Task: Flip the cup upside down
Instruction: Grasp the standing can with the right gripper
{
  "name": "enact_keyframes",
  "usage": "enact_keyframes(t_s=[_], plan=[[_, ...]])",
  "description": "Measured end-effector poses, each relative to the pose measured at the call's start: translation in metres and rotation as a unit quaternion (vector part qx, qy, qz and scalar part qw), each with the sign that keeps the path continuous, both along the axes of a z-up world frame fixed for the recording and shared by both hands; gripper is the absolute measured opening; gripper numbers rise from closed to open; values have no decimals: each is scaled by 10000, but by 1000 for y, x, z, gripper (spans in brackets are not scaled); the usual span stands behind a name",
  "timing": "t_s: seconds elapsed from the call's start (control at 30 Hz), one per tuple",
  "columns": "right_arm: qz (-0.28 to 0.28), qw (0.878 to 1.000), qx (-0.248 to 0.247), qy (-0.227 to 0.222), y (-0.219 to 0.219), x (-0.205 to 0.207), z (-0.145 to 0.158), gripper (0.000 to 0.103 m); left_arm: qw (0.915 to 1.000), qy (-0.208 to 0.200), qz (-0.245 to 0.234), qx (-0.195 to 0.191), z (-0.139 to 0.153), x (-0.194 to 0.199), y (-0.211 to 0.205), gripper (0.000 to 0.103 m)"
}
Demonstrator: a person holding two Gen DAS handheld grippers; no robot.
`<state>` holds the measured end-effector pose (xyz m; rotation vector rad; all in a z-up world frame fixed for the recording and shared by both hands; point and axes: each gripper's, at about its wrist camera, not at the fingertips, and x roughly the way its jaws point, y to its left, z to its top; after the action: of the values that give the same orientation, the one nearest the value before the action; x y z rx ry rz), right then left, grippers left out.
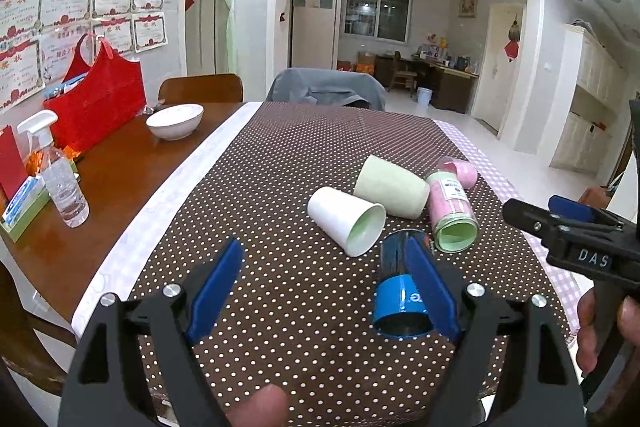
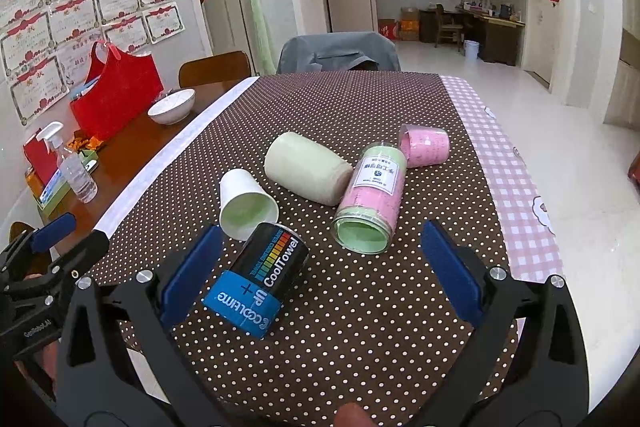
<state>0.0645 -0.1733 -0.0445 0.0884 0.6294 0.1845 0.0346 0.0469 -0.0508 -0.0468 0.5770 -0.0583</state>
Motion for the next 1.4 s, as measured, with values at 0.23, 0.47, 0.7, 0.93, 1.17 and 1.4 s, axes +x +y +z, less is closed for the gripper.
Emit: enact_keyframes(t_s=[0.23, 0.47, 0.7, 0.93, 1.17, 1.4], plan=[[179, 9996, -104, 201, 19, 8, -7, 97, 9998, 125, 118, -134, -12, 2, 15, 82], [266, 9982, -194, 496, 33, 21, -19, 97, 9995, 159, 170, -231, -21, 8, 24, 82], [387, 9918, 152, 1205, 35, 46, -40, 97, 9985, 278, 246, -391, -36, 17, 37, 82], [311, 9803, 342, 1919, 41, 74, -65, 97, 9977, 367, 321, -464, -50, 24, 45, 82], [138, 9654, 661, 2519, 42, 99, -79, 97, 9974, 406, 206, -567, -57, 25, 43, 82], [106, 9472, 898, 3077, 46, 121, -93, 97, 9972, 409, 213, -594, -59, 26, 46, 82]])
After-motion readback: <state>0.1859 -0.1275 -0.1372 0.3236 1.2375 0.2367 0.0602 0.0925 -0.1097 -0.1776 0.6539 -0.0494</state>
